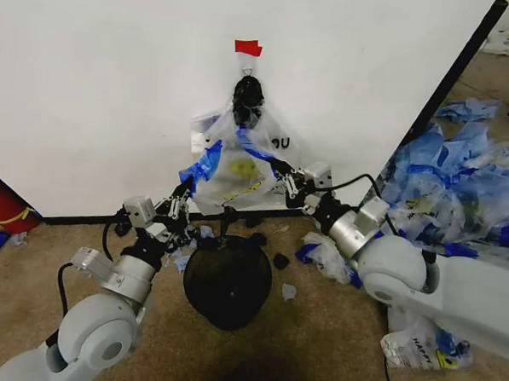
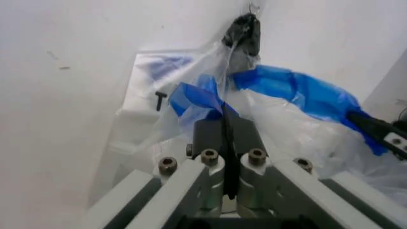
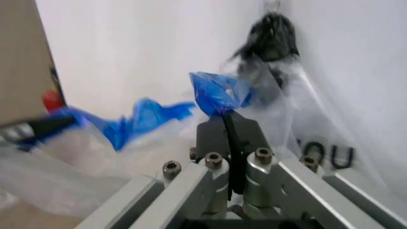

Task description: Pick up the garbage bag from the wall and place it over the trash bin.

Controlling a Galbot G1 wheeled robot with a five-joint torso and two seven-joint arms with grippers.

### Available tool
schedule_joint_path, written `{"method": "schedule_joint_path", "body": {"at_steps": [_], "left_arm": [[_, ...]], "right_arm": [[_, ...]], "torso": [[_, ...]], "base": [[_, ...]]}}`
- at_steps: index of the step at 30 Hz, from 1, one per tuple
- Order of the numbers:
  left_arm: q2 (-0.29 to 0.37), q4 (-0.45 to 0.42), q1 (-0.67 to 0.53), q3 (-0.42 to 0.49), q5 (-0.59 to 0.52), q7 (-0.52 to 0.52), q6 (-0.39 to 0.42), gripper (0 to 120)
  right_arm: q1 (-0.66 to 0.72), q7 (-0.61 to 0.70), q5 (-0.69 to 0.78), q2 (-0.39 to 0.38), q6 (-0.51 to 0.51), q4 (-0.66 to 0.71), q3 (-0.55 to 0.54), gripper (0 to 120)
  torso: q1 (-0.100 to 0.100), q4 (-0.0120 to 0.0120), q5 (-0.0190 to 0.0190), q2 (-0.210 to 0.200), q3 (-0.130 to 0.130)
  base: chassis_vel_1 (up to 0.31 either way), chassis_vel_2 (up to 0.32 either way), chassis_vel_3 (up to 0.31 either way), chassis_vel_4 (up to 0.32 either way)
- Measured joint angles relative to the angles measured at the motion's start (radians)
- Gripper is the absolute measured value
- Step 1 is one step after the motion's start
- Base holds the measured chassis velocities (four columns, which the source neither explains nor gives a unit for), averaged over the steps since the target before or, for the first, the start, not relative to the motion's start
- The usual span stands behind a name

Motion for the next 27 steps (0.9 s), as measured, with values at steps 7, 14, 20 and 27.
{"method": "schedule_joint_path", "body": {"at_steps": [7, 14, 20, 27], "left_arm": [[-0.005, -0.003, 0.018, -0.019, 0.01, 0.004, -0.002, 0], [-0.011, 0.004, 0.022, -0.026, 0.02, 0.005, -0.007, 0], [-0.019, -0.004, 0.028, -0.034, 0.028, 0.007, -0.007, 0], [-0.027, -0.036, 0.058, -0.073, 0.028, 0.016, -0.009, 0]], "right_arm": [[-0.125, -0.148, 0.094, 0.013, 0.201, -0.022, 0.12, 0], [-0.235, -0.241, 0.143, -0.001, 0.286, -0.033, 0.223, 0], [-0.348, -0.273, 0.142, 0.018, 0.326, -0.032, 0.32, 0], [-0.454, -0.317, 0.142, 0.022, 0.342, -0.031, 0.442, 0]], "torso": [[0.0, 0.0, 0.0007, 0.0, 0.0], [0.0, 0.0, 0.0005, 0.0, 0.0], [0.0, -0.0001, 0.0008, 0.0, 0.0], [0.0, 0.0, 0.0006, 0.0, 0.0]], "base": [[0.0, 0.0, 0.0, 0.0], [0.0, 0.0, 0.0, 0.0], [0.0, 0.0, 0.0, 0.0], [0.0, 0.0, 0.0, 0.0]]}}
